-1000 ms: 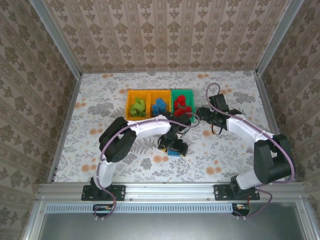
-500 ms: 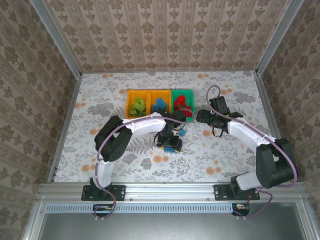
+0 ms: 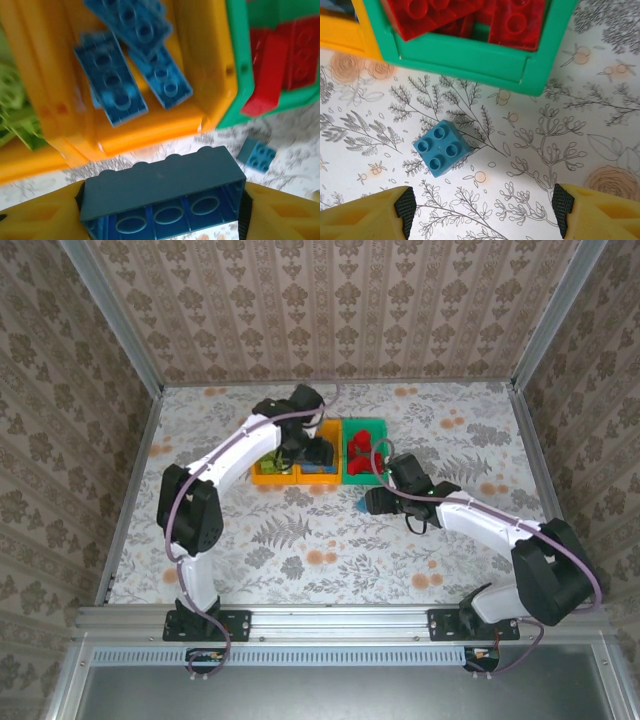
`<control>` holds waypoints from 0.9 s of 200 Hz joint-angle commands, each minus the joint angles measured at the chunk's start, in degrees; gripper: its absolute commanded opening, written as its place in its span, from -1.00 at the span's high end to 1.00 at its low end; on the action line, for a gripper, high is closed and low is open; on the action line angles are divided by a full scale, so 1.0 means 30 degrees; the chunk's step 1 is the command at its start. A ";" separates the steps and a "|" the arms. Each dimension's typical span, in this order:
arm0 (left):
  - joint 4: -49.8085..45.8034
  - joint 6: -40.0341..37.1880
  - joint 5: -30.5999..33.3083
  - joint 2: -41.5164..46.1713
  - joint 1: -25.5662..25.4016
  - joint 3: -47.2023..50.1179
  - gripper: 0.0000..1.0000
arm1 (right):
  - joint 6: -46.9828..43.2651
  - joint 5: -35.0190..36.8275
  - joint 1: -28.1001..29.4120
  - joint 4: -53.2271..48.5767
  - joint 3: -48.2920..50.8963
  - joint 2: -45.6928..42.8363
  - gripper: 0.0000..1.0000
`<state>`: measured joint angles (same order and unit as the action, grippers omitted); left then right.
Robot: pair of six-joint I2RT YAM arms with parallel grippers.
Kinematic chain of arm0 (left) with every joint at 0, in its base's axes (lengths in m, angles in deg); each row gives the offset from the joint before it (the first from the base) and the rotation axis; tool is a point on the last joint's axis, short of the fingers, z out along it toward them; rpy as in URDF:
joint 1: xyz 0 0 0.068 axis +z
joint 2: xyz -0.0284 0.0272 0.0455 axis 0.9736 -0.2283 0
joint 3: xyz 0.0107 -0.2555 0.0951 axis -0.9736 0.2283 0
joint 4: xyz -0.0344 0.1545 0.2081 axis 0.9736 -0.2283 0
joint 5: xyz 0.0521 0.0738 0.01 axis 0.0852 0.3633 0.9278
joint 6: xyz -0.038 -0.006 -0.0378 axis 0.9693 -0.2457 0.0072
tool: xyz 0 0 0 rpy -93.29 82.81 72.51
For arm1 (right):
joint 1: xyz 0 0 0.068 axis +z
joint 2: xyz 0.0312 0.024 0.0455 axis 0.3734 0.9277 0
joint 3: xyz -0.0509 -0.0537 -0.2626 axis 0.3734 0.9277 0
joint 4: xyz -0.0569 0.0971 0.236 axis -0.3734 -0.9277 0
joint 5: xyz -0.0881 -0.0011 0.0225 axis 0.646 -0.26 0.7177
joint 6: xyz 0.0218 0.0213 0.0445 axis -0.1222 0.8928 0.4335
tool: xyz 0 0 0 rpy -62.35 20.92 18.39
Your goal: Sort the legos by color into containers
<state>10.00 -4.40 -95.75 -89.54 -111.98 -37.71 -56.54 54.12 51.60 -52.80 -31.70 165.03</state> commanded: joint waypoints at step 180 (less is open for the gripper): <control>0.3629 -0.0202 -0.2835 -0.2362 0.2290 -0.2085 -1.00 | -0.2172 0.1960 0.1948 -0.3674 -0.5954 0.7789 -0.34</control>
<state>17.67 -5.98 -102.70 -100.88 -105.60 -46.03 -62.74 58.60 56.95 -60.84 -47.57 187.26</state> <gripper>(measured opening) 0.993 0.702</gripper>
